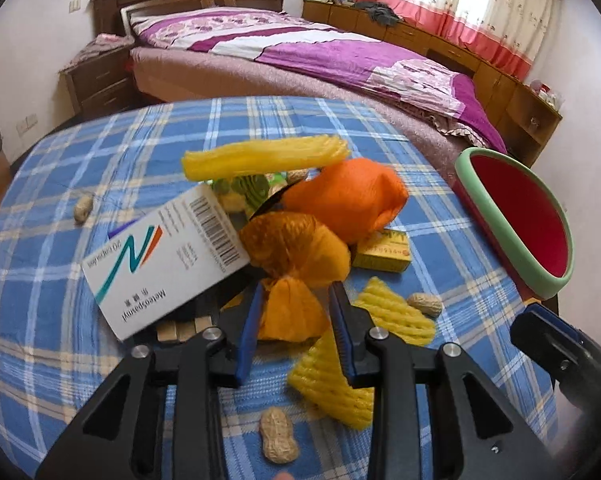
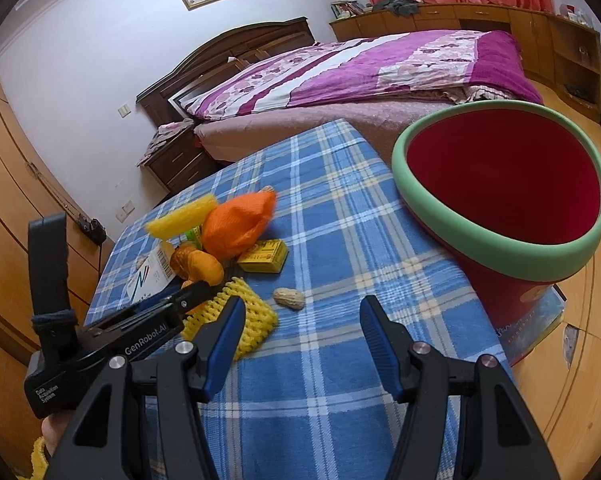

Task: Collect trash
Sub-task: 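Reach the right tool toward the yellow foam net while the left tool holds the orange toy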

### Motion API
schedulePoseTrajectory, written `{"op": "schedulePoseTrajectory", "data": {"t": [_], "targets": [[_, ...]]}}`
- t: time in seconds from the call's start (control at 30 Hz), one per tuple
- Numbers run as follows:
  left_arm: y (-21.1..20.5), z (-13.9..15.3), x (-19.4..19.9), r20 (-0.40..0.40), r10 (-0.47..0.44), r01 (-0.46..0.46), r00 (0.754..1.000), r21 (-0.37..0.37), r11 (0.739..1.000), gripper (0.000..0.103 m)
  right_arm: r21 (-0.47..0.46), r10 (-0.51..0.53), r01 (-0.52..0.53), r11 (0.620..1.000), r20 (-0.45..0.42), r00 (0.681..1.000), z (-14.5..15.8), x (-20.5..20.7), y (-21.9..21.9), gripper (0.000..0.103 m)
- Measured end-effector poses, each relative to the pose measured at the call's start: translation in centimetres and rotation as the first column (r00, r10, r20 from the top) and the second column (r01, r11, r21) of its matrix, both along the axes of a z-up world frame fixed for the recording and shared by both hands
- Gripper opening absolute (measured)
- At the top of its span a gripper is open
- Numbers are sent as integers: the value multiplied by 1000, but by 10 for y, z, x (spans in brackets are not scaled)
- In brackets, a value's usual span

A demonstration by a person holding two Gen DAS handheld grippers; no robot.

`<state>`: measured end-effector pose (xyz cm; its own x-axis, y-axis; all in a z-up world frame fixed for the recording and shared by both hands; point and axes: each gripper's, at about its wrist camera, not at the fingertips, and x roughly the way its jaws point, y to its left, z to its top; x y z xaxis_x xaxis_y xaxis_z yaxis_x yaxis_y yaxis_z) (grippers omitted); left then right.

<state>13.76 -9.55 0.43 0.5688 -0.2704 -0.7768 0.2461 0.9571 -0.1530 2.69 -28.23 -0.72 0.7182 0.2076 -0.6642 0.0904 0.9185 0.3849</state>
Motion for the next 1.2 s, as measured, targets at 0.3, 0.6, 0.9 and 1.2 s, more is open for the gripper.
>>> {"op": "schedulePoseTrajectory", "data": {"t": [0.3,0.6,0.9,1.2], "targets": [[7,4,-7,11,5,-5,1000,-42,999,11,-1,-2,2,1000,1,1000,1,-3,0,63],[34,30,-28,67,22,-15,997,-109,994,11,-31,31,-32,999,-6,999,5,0,16,63],[78,36,-35,84,111,-100,990,-126,987,11,-74,68,-72,995,-51,996,3,11,50,63],[103,22,-31,86,104,-89,991,-169,982,11,-148,57,-74,986,-113,992,-9,29,81,62]]}}
